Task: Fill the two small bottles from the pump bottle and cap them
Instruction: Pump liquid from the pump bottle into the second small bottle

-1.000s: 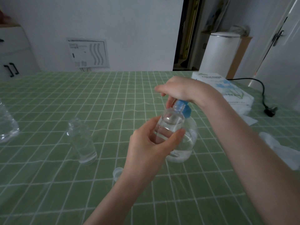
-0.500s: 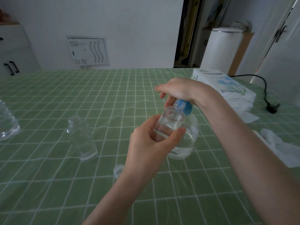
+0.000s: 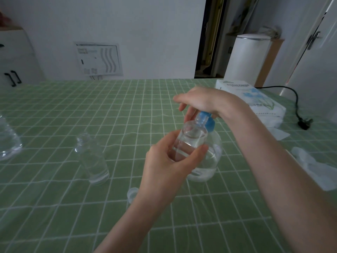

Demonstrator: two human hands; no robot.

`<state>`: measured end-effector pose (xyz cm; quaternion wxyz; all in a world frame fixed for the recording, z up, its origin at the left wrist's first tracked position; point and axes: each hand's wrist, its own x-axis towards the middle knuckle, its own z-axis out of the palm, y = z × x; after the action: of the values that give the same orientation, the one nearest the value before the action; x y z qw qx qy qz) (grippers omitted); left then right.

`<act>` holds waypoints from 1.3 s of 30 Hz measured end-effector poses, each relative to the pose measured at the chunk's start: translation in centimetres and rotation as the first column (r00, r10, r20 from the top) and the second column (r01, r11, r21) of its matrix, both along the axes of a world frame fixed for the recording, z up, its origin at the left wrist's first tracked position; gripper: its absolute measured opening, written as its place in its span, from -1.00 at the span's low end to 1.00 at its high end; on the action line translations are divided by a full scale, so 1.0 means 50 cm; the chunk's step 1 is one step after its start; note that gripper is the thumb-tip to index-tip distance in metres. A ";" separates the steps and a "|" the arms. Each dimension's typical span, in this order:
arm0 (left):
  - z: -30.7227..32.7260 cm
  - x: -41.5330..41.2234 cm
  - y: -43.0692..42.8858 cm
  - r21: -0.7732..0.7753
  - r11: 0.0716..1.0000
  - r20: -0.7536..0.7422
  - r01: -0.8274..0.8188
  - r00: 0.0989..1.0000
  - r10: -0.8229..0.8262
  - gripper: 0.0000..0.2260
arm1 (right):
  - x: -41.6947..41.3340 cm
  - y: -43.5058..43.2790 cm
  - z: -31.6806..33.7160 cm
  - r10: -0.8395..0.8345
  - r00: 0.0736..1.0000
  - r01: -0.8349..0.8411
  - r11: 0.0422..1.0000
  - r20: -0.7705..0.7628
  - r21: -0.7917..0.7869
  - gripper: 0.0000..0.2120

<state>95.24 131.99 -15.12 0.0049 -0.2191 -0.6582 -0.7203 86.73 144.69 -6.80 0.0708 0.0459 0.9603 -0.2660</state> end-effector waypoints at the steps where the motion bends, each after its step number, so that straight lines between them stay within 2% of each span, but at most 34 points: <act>1: -0.001 0.000 -0.001 -0.003 1.000 0.002 0.001 1.000 -0.001 -0.90 | 0.000 0.000 -0.003 0.000 1.000 0.000 1.000 0.000 0.005 -0.64; 13: -0.003 -0.002 0.000 -0.017 1.000 -0.001 -0.007 1.000 0.007 -0.90 | 0.003 -0.003 0.002 0.023 1.000 -0.023 1.000 0.005 -0.008 -0.62; 17: 0.000 -0.001 -0.001 -0.005 1.000 -0.008 0.000 1.000 0.000 -0.88 | 0.001 -0.002 0.010 0.042 0.999 -0.042 0.999 -0.024 0.033 -0.61; 22: -0.002 -0.001 -0.002 -0.008 1.000 0.000 0.000 1.000 0.000 -0.88 | -0.002 -0.002 0.002 0.032 0.999 -0.032 0.999 -0.010 0.002 -0.65; 30: -0.008 0.000 -0.005 -0.020 1.000 0.001 0.002 1.000 -0.002 -0.90 | 0.001 -0.002 -0.014 0.029 0.999 -0.029 1.000 0.018 -0.003 -0.61; 39: -0.003 0.000 -0.004 0.004 1.000 0.001 0.009 1.000 -0.009 -0.89 | -0.001 -0.006 0.009 0.025 1.000 -0.024 0.998 -0.011 0.058 -0.59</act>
<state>95.24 131.81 -15.25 0.0017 -0.2218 -0.6557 -0.7217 86.68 144.38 -6.36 0.0669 0.0345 0.9684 -0.2376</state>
